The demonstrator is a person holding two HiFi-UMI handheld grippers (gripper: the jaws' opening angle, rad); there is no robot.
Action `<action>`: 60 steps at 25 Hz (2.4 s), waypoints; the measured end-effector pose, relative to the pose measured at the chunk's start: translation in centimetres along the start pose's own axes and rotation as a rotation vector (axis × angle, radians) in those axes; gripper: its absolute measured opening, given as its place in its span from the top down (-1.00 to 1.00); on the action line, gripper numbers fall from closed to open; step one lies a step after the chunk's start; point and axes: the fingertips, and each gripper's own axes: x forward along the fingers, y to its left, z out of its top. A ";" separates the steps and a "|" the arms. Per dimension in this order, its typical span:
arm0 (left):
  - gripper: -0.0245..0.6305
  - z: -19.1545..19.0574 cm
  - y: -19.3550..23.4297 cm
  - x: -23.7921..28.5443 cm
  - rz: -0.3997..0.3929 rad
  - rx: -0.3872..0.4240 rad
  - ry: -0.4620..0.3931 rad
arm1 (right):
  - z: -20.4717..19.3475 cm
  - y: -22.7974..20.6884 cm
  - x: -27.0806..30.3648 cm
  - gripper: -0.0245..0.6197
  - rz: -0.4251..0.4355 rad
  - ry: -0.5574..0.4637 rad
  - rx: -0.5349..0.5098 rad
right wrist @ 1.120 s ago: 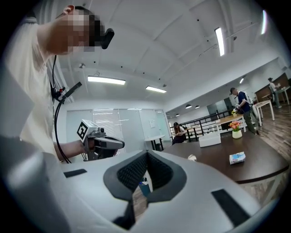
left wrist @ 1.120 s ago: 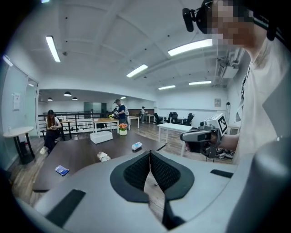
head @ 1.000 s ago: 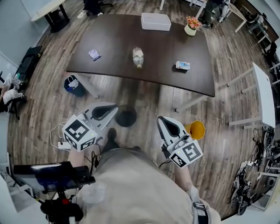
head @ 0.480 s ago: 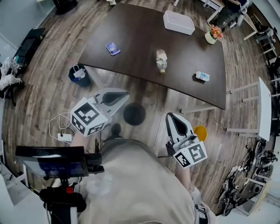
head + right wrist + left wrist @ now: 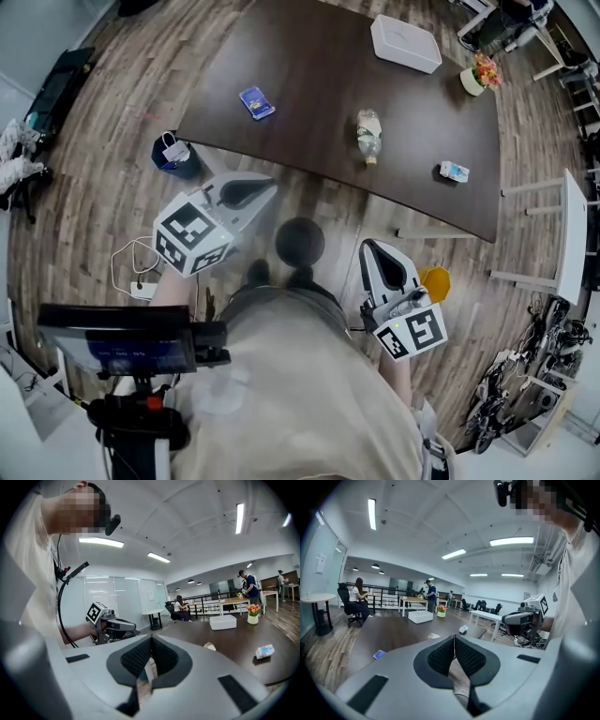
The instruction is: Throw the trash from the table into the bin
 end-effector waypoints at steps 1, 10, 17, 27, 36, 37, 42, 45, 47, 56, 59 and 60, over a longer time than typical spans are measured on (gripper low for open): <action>0.88 0.1 0.2 0.9 0.008 0.002 0.008 | -0.1 -1.0 0.0 0.89 0.004 -0.003 0.007; 0.88 1.9 2.1 5.3 0.100 0.095 0.115 | 1.8 -8.1 0.9 0.89 0.110 -0.057 0.056; 0.88 1.0 5.6 5.6 0.226 0.093 0.195 | 2.2 -11.6 2.0 0.89 0.186 -0.053 0.039; 0.88 -3.5 18.9 5.0 0.319 -0.054 0.238 | 3.5 -11.0 8.0 0.89 0.107 -0.009 0.034; 0.87 -8.3 31.3 6.9 0.208 0.063 0.423 | 4.7 -7.3 19.1 0.89 0.060 0.053 0.055; 0.87 -8.6 32.2 7.3 0.181 0.109 0.453 | 4.7 -7.1 20.0 0.89 0.054 0.060 0.060; 0.35 -10.9 35.0 9.8 0.025 0.324 0.598 | 4.3 -6.2 23.2 0.89 0.035 0.096 0.073; 0.03 -12.9 35.6 11.3 -0.085 0.471 0.712 | 4.4 -6.3 24.6 0.89 0.024 0.104 0.074; -0.13 -14.1 35.9 12.2 -0.150 0.594 0.780 | 4.4 -6.6 25.4 0.89 0.014 0.107 0.077; -0.20 -18.1 36.5 16.1 -0.415 0.944 0.964 | 3.8 -7.3 27.1 0.89 -0.022 0.129 0.110; -0.19 -19.0 36.5 16.6 -0.477 0.914 1.006 | 3.3 -7.1 27.2 0.89 -0.031 0.147 0.096; -0.20 -19.2 36.5 16.6 -0.492 0.888 1.019 | 3.2 -7.1 27.2 0.89 -0.032 0.153 0.092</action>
